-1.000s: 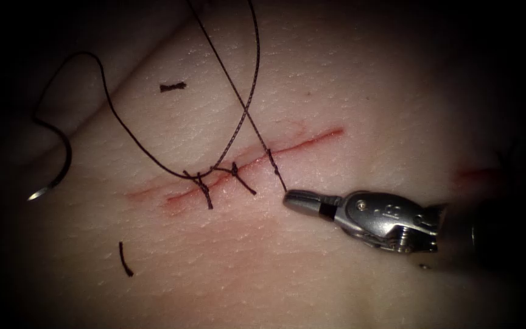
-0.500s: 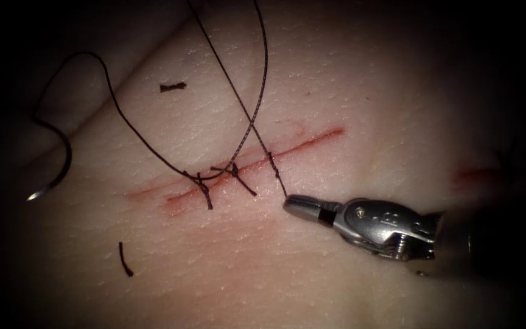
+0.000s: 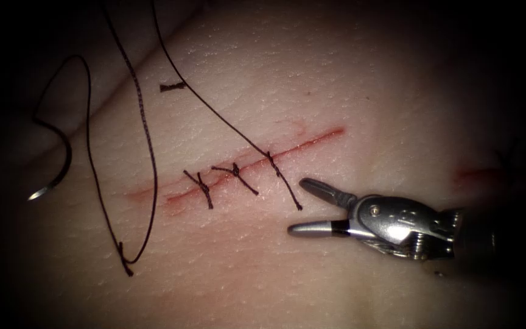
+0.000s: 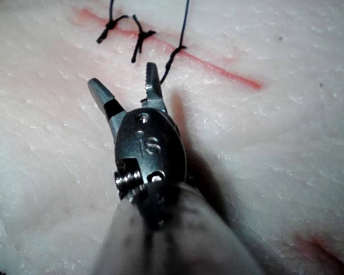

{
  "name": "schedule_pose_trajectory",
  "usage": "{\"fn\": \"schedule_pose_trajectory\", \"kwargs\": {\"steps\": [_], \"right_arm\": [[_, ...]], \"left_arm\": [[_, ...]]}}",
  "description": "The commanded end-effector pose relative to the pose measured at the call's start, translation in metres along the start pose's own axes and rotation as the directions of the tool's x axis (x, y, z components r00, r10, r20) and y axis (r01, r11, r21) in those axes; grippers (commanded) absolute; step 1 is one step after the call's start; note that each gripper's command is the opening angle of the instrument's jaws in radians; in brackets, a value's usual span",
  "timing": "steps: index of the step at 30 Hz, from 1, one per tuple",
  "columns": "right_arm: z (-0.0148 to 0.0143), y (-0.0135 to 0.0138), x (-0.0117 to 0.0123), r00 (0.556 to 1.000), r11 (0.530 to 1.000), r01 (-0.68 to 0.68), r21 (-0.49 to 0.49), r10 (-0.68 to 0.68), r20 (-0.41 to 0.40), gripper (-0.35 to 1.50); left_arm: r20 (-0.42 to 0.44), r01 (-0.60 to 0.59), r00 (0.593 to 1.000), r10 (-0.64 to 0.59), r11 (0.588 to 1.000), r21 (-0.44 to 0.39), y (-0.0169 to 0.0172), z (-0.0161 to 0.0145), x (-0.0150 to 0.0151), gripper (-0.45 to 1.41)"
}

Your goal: Wound Closure

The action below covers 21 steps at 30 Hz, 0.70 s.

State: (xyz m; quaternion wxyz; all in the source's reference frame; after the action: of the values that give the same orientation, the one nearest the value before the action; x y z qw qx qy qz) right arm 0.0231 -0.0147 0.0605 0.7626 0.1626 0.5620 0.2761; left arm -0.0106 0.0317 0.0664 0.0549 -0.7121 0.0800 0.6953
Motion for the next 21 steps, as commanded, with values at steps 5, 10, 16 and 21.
{"fn": "schedule_pose_trajectory", "kwargs": {"steps": [5,10,16,21], "right_arm": [[-0.0006,0.0004,0.0017,1.0,0.999,-0.024,0.032,0.025,-0.011,1.28],[0.0008,0.0022,0.0025,0.999,0.999,-0.032,0.038,0.033,-0.011,1.11],[0.0035,0.0028,0.0022,1.0,0.996,-0.017,0.084,0.018,-0.014,0.86],[0.0073,0.0032,0.0027,1.0,0.99,-0.003,0.14,0.007,-0.025,0.71]], "left_arm": [[-0.116,0.041,0.992,-0.048,0.997,-0.061,0.0039,0.0015,0.0038,-0.45],[-0.173,0.079,0.98,-0.096,0.992,-0.1,0.009,0.0026,0.0091,-0.45],[-0.177,0.099,0.977,-0.119,0.988,-0.114,0.0139,0.0037,0.0132,-0.45],[-0.173,0.106,0.977,-0.126,0.987,-0.122,0.0185,0.0058,0.0153,-0.45]]}}
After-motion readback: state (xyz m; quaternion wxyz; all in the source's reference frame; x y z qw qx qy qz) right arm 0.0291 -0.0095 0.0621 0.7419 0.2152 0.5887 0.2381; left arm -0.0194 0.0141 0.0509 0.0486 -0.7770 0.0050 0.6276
